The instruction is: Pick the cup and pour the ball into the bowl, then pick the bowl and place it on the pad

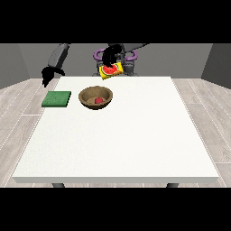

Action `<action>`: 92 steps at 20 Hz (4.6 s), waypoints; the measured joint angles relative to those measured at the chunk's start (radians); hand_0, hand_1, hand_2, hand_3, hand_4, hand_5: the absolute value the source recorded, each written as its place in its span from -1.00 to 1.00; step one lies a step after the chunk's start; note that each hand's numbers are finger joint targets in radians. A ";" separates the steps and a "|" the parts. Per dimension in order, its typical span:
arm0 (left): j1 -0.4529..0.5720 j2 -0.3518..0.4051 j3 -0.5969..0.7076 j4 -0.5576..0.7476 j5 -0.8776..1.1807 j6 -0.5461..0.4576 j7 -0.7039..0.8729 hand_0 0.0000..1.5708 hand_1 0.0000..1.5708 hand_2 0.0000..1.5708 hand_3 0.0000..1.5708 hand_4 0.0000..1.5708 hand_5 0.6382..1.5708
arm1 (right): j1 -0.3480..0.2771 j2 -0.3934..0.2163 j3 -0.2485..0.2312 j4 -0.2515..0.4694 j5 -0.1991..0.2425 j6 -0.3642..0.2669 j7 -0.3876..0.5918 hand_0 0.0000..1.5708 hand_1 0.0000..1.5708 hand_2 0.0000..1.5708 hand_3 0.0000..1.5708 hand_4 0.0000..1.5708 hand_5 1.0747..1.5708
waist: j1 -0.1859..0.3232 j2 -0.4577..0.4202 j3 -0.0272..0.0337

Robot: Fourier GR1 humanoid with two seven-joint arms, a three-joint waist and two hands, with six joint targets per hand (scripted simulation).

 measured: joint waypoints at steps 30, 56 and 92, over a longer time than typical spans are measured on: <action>0.419 0.093 0.529 -0.218 0.724 0.280 -0.675 0.40 0.40 0.30 -0.08 0.71 0.97 | -0.057 -0.083 -0.141 -0.030 -0.163 -0.012 0.056 -1.00 -1.00 -0.50 -0.63 -0.15 0.91 | 0.333 0.310 -0.0089; 0.508 0.108 0.795 0.099 1.218 -0.002 -0.922 -1.00 -1.00 -1.00 -1.00 -1.00 -0.88 | -0.182 0.103 -0.031 -0.151 -0.169 -0.154 0.345 -1.00 -1.00 -1.00 -1.00 -1.00 1.00 | 0.135 0.139 -0.0058; 0.410 0.092 0.640 -0.191 1.209 -0.110 -0.806 -1.00 -1.00 -1.00 -1.00 -1.00 -0.84 | -0.074 -0.111 0.154 -0.064 0.181 -0.684 0.320 1.00 1.00 1.00 1.00 0.46 1.00 | 0.446 0.293 -0.0565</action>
